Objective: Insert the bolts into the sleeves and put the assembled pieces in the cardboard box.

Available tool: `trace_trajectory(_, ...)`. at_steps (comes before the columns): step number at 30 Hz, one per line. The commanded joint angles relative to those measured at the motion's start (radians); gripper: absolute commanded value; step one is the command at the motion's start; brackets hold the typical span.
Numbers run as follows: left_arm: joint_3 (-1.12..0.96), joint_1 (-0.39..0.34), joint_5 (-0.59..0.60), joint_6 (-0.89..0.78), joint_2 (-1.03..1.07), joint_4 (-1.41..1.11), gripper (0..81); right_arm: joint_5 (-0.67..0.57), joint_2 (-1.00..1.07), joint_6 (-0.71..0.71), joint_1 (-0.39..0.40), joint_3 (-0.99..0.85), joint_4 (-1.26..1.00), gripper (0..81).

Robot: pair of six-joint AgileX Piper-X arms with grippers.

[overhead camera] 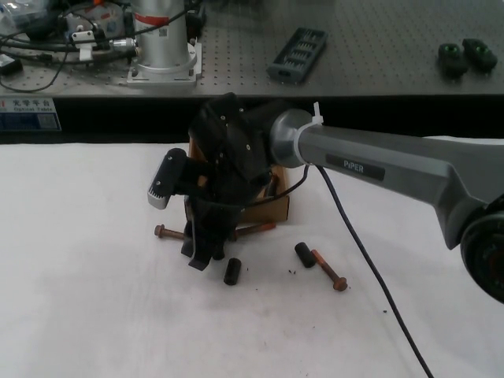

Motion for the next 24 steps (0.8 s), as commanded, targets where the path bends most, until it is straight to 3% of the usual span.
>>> trace_trajectory(1,-0.008,0.003,0.009,0.013,-0.043,-0.008,35.6,-0.023,-0.004,0.000,0.002,-0.010,0.048,29.5)
trace_trajectory(6,-0.008,0.003,0.009,0.013,-0.058,-0.008,35.6,0.002,-0.004,-0.007,0.013,-0.010,0.070,26.8)
trace_trajectory(12,-0.008,0.003,0.009,0.013,-0.058,0.000,35.6,0.010,-0.004,-0.007,0.026,-0.010,0.070,1.6)
trace_trajectory(19,-0.008,0.003,0.000,0.013,-0.058,0.023,35.6,0.010,-0.006,0.009,0.039,-0.010,0.087,4.1)
trace_trajectory(24,-0.008,0.003,-0.040,0.013,-0.058,0.023,35.6,0.007,-0.006,0.141,0.070,-0.010,0.178,4.1)
